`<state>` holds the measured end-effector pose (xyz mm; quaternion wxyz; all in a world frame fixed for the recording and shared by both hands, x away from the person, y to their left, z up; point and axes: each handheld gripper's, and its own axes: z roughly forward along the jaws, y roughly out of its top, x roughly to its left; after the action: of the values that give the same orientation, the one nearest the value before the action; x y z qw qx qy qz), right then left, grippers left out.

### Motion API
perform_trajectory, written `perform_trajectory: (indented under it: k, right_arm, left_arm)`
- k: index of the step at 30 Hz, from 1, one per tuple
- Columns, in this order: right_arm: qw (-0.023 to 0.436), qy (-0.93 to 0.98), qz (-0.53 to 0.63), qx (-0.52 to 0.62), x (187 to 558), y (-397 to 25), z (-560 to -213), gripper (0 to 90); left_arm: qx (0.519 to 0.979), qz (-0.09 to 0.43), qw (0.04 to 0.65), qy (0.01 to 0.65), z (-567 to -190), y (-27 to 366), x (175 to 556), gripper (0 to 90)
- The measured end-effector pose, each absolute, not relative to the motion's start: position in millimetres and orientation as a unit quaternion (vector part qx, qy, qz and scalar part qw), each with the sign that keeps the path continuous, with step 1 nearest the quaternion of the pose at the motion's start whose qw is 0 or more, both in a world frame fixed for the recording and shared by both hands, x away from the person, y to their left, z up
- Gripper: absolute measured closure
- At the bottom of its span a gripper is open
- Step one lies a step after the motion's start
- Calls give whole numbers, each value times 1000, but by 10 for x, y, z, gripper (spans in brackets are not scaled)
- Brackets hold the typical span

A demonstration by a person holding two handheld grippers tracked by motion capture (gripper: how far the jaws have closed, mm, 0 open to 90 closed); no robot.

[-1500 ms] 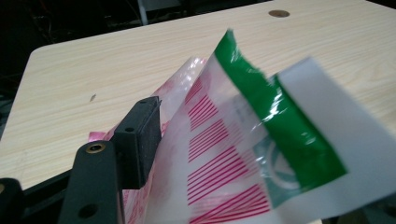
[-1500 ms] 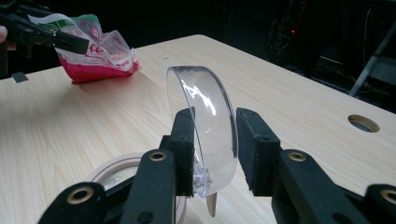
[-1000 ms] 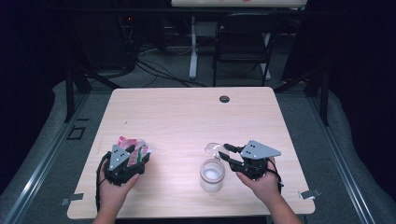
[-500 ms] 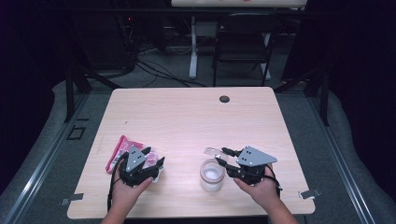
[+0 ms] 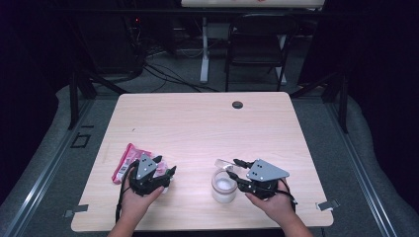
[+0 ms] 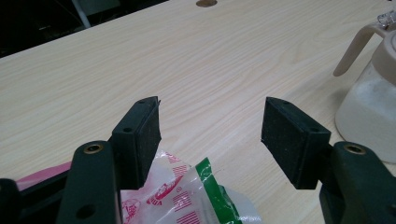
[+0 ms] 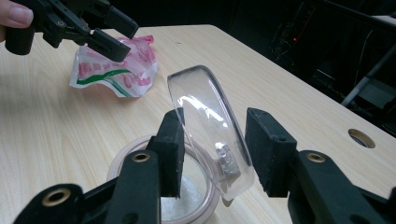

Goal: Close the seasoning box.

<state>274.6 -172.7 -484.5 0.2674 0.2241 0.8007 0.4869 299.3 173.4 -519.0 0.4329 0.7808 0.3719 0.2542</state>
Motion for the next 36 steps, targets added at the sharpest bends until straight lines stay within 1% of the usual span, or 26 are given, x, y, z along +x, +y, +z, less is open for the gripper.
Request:
perform_trajectory:
  k: [8, 28, 36]
  right_arm:
    - [270, 803, 484, 220, 2731, -1717, -4853, 576]
    - [253, 812, 485, 206, 2717, -1683, -4907, 497]
    - [257, 817, 478, 196, 2709, -1660, -4935, 475]
  left_arm:
    - [782, 253, 433, 371, -5191, 1728, 2995, 378]
    - [785, 250, 431, 368, -5210, 1715, 3001, 378]
    - [784, 252, 430, 369, -5209, 1719, 3000, 378]
